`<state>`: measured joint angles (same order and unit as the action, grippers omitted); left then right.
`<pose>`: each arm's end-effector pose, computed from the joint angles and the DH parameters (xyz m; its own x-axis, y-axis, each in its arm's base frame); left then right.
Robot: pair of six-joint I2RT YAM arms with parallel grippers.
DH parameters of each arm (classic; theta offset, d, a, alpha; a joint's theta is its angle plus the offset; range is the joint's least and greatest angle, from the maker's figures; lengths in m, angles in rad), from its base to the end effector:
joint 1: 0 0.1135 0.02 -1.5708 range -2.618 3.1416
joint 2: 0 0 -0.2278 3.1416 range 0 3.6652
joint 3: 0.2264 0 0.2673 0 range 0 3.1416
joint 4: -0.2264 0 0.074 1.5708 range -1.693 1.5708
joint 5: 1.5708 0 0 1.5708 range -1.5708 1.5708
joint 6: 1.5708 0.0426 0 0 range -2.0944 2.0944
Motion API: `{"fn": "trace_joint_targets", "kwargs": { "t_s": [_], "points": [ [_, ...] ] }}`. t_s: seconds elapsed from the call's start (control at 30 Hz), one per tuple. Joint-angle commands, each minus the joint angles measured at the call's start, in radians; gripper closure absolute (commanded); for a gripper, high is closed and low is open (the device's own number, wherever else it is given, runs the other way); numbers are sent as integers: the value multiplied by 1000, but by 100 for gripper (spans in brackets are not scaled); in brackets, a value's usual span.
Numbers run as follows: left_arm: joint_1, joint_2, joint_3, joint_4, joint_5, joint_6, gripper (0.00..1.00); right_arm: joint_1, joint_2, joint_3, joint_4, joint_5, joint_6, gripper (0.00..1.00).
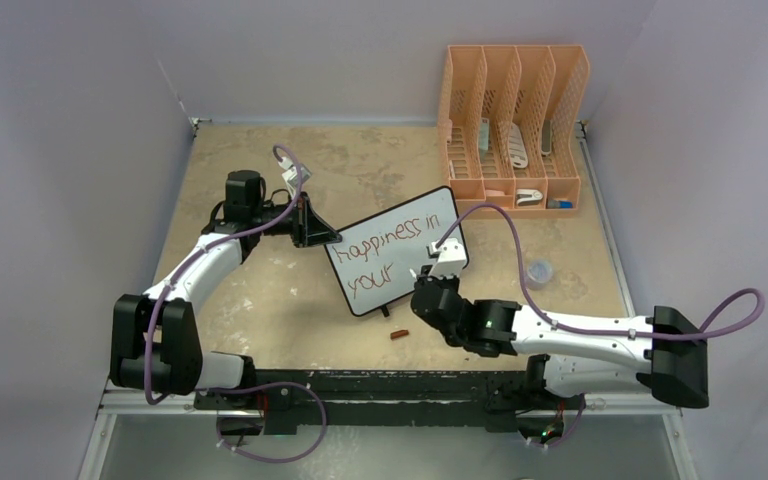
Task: Write a sentence on the whiteboard
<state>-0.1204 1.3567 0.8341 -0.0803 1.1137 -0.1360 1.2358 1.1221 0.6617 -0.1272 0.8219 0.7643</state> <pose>0.2969 -0.0744 0.2055 -0.6644 0.0201 -0.7471 0.7032 0.3554 -0.6158 0.1172 0.2418 0.1997 -0.4378 0.1754 -0.8818 -0.1933 0.9395 0.2829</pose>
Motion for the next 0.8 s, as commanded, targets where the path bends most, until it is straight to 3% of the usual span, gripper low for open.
{"fn": "trace_joint_targets", "kwargs": {
  "t_s": [0.0,0.77],
  "points": [
    [-8,10,0,-58,-100,45,100,-10,-22,2,24,56,11,100],
    [-8,18,0,-53,-95,41,100,-49,22,15,123,37,-76,100]
  ]
}}
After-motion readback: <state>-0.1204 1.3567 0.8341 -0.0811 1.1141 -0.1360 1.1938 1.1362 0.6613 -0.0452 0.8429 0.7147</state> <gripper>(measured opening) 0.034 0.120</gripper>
